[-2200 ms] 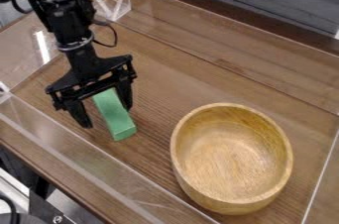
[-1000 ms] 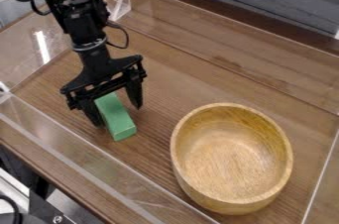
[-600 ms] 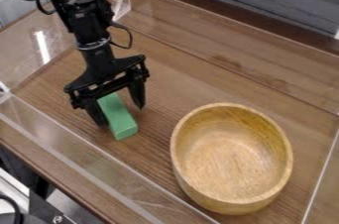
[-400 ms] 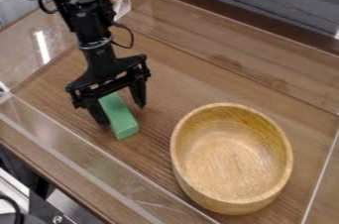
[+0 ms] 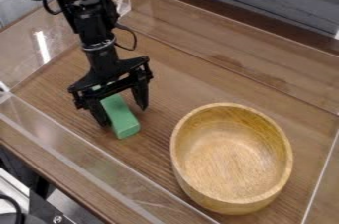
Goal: Put the green block in the brown bowl
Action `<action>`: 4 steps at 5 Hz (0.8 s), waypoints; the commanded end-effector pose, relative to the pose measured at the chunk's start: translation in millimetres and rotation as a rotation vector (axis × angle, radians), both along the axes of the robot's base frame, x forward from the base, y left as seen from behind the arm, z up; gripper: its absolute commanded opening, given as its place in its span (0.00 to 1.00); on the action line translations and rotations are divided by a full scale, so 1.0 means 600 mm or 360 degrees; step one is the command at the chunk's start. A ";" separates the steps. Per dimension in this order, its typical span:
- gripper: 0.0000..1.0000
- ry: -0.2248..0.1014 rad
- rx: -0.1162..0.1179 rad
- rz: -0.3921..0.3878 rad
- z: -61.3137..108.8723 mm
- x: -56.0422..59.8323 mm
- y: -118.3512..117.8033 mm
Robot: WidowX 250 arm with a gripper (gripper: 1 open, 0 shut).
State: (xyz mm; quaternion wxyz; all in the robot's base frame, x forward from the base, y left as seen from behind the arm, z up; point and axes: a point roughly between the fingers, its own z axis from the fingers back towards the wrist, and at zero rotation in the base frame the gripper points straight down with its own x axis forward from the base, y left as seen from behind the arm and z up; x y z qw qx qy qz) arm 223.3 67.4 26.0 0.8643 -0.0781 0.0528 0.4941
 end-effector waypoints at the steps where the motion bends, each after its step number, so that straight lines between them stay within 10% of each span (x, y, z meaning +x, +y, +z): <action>1: 0.00 -0.0045 0.0029 -0.0018 0.014 0.016 0.004; 4: 0.00 0.0088 0.0067 -0.0210 0.062 -0.001 -0.008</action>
